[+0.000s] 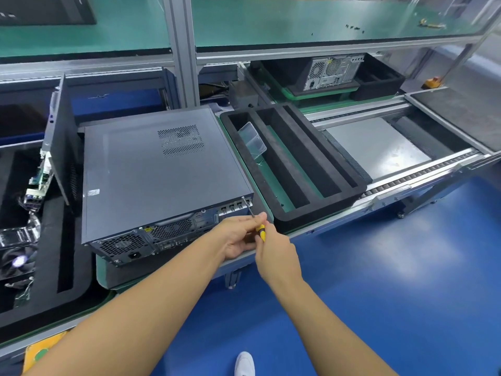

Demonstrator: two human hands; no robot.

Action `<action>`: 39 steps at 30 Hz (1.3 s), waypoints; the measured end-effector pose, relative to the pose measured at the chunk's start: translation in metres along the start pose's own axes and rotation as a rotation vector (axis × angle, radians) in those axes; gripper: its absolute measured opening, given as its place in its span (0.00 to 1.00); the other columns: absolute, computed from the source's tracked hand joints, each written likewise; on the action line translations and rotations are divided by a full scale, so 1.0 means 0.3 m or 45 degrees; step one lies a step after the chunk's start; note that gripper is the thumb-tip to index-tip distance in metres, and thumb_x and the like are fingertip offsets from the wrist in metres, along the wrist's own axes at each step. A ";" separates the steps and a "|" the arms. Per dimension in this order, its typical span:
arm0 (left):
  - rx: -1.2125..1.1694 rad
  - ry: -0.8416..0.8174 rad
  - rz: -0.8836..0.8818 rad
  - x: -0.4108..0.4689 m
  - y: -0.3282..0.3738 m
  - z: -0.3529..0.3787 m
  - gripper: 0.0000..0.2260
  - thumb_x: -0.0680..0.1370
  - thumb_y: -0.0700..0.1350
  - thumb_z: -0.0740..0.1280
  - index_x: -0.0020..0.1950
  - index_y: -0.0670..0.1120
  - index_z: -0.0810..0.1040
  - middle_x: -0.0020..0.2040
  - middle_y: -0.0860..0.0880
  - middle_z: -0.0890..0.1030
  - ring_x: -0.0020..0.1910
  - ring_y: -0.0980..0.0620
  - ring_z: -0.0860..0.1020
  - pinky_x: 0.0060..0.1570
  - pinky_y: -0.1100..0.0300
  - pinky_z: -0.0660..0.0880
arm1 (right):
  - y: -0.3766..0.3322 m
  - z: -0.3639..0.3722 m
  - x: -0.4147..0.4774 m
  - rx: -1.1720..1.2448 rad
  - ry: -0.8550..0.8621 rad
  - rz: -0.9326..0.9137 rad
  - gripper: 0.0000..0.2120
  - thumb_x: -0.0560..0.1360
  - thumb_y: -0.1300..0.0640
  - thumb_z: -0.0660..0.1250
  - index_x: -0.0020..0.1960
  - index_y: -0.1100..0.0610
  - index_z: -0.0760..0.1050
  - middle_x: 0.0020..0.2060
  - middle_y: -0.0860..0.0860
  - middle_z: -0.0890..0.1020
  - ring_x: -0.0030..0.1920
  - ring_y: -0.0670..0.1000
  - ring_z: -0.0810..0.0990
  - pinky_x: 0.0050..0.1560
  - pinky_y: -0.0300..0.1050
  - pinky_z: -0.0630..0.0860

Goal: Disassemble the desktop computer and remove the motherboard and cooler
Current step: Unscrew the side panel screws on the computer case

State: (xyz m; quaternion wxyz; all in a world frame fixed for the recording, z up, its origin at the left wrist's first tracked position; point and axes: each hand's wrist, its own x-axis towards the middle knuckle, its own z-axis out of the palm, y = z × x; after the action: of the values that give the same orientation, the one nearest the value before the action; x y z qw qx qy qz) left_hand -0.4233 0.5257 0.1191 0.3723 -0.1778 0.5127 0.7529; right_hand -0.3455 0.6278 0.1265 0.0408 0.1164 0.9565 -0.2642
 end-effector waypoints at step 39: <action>0.105 -0.116 -0.007 0.008 0.020 -0.006 0.06 0.74 0.38 0.73 0.51 0.41 0.83 0.42 0.45 0.85 0.38 0.52 0.84 0.35 0.61 0.79 | 0.037 -0.011 -0.010 0.477 0.134 -0.003 0.09 0.79 0.53 0.66 0.44 0.51 0.67 0.33 0.46 0.76 0.30 0.46 0.71 0.28 0.39 0.68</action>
State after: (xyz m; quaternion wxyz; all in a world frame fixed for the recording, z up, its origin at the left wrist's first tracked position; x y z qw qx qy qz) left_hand -0.4296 0.5237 0.1208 0.4044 -0.1294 0.5253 0.7374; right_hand -0.3400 0.6383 0.1242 -0.0320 0.1345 0.8916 -0.4311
